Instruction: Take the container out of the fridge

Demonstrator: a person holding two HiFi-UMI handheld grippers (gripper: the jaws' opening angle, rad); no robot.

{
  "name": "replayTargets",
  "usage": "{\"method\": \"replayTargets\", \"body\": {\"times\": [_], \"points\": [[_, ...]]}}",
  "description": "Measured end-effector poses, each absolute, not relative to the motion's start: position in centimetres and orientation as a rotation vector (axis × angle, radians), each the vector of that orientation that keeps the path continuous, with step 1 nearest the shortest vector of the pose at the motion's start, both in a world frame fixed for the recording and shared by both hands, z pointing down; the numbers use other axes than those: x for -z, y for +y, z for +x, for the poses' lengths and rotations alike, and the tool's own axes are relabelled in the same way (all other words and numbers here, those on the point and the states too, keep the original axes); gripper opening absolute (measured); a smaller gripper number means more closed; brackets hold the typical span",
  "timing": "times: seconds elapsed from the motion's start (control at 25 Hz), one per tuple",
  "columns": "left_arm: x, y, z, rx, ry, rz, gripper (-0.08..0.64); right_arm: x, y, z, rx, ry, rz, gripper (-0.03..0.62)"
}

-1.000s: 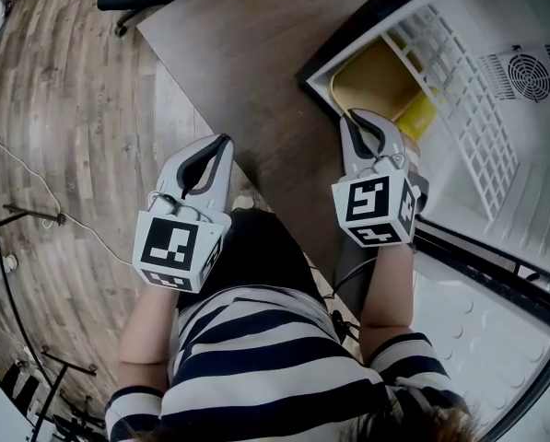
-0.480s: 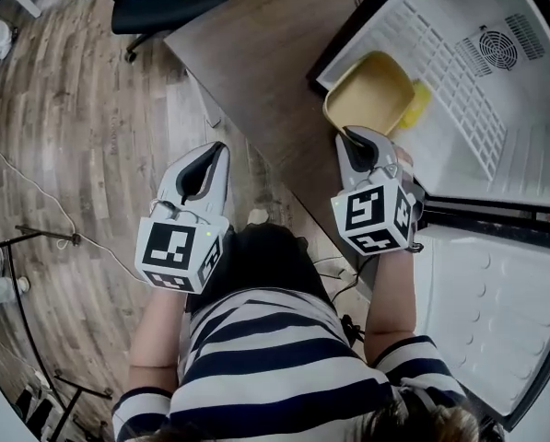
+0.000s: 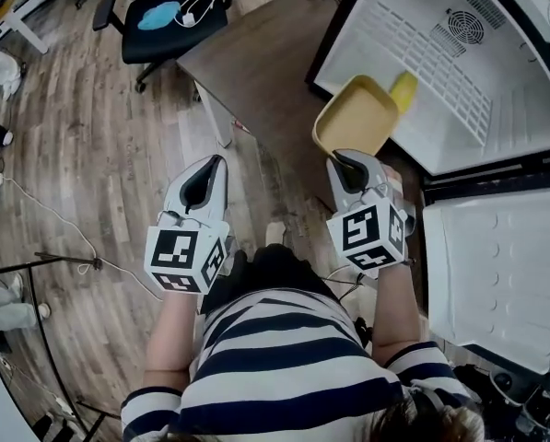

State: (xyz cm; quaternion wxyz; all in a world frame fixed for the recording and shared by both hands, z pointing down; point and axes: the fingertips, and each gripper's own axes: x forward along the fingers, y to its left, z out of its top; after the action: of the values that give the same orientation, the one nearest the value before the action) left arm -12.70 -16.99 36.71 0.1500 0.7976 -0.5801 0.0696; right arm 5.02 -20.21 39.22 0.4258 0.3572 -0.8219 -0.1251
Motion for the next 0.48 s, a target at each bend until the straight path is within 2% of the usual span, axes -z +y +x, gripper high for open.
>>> {"method": "replayTargets", "body": {"times": [0.48], "points": [[-35.6, -14.4, -13.9, -0.215, -1.683, 2.326, 0.000, -37.9, -15.5, 3.6, 0.256, -2.116, 0.924, 0.015]]}}
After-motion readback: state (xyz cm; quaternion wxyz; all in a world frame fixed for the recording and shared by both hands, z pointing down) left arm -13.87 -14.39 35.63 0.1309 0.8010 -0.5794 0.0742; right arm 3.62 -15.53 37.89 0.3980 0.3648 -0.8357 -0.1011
